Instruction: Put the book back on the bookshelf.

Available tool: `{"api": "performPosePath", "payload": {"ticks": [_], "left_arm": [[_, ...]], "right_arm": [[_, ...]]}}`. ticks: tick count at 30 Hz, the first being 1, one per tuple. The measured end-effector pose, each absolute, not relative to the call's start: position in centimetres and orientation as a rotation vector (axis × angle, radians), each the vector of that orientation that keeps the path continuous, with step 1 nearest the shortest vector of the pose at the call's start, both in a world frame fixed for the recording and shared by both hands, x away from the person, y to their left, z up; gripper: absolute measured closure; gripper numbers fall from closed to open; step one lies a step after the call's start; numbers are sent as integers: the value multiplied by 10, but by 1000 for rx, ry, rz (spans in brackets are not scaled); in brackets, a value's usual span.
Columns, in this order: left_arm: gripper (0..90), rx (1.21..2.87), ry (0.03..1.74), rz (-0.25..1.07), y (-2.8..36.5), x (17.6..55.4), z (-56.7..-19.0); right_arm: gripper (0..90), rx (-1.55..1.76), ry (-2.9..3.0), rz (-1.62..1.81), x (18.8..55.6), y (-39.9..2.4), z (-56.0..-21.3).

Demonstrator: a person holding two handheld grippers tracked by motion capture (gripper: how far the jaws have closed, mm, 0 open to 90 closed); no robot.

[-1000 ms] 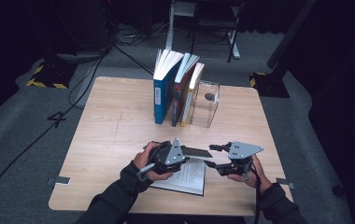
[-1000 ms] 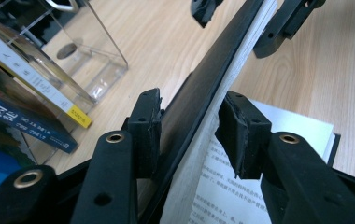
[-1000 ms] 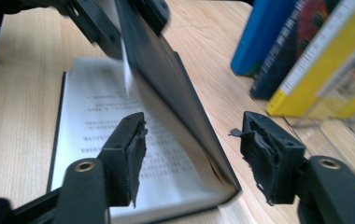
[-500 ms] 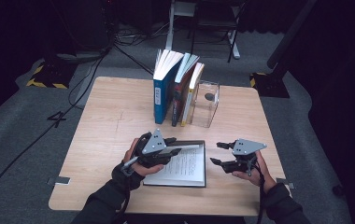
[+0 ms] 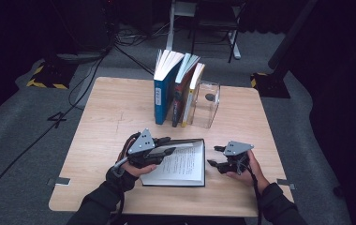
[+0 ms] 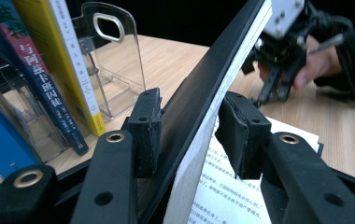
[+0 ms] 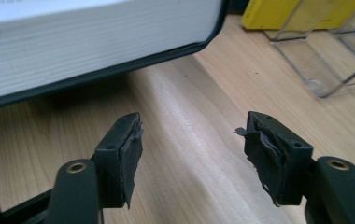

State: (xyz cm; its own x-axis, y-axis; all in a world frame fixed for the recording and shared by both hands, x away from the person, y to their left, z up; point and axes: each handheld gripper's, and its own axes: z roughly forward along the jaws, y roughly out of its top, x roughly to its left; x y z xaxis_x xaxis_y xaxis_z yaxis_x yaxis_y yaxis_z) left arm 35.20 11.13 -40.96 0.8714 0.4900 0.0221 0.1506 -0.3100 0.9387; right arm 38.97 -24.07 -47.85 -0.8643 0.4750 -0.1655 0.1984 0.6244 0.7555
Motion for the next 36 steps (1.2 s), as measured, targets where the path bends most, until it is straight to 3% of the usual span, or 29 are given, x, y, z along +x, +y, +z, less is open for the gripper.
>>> {"api": "performPosePath", "payload": {"ticks": [17, 36], "left_arm": [[596, 1793, 510, 336, 127, 354, -413], [565, 1773, 526, 321, 137, 342, -422]], "right_arm": [[363, 486, 2491, 1350, 375, -226, -468], [361, 453, 2388, 1370, 364, -210, -447]]}}
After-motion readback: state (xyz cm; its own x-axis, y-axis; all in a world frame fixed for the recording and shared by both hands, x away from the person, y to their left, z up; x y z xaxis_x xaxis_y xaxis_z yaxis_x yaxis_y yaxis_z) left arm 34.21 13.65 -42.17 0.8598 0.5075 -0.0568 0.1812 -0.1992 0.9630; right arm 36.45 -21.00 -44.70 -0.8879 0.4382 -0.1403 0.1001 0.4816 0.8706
